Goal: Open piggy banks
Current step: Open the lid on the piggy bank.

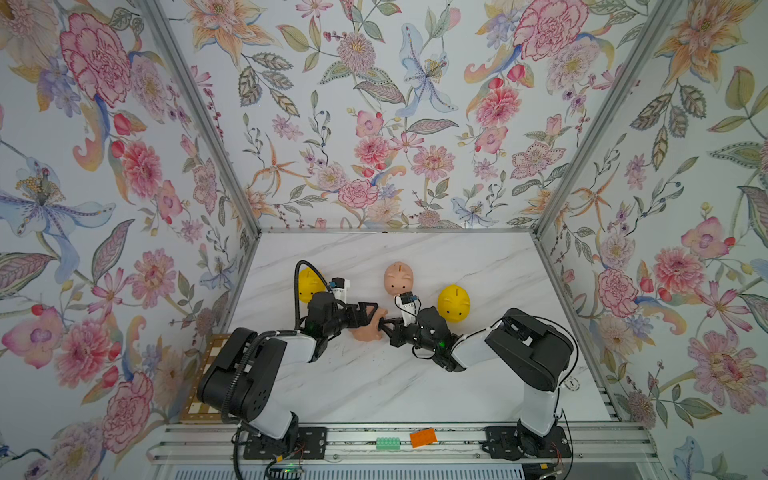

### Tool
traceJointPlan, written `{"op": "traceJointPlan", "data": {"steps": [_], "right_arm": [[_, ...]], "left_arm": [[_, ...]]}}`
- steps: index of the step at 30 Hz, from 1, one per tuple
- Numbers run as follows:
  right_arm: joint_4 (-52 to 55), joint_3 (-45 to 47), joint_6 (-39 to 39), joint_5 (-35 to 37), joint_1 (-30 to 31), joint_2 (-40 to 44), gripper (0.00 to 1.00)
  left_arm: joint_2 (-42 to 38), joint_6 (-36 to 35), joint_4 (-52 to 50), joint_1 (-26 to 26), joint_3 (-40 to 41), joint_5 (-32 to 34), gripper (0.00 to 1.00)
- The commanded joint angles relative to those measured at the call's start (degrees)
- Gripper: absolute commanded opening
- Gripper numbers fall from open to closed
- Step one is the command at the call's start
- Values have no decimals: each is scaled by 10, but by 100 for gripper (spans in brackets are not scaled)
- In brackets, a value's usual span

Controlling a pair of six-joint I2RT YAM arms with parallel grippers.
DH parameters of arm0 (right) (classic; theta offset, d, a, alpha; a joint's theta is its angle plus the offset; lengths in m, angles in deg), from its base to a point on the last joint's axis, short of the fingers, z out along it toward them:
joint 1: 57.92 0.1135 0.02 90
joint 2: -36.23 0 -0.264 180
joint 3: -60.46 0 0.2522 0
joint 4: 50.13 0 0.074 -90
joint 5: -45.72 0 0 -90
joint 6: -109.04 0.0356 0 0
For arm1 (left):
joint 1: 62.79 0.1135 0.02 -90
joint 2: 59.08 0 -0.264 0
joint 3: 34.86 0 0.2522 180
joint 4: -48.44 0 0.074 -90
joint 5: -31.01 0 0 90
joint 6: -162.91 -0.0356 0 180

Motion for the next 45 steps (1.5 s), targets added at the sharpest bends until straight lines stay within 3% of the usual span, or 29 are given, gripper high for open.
{"op": "traceJointPlan", "data": {"steps": [1, 23, 34, 45], "right_arm": [[-5, -2, -63, -57, 38, 6, 0], [44, 12, -247, 92, 85, 47, 0], [35, 24, -299, 171, 112, 54, 0], [-1, 60, -331, 203, 119, 74, 0]], "left_arm": [[27, -21, -132, -13, 13, -61, 89], [25, -54, -197, 13, -5, -85, 89], [27, -57, -205, 20, -7, -86, 87], [23, -57, -211, 25, -5, -73, 86]]}}
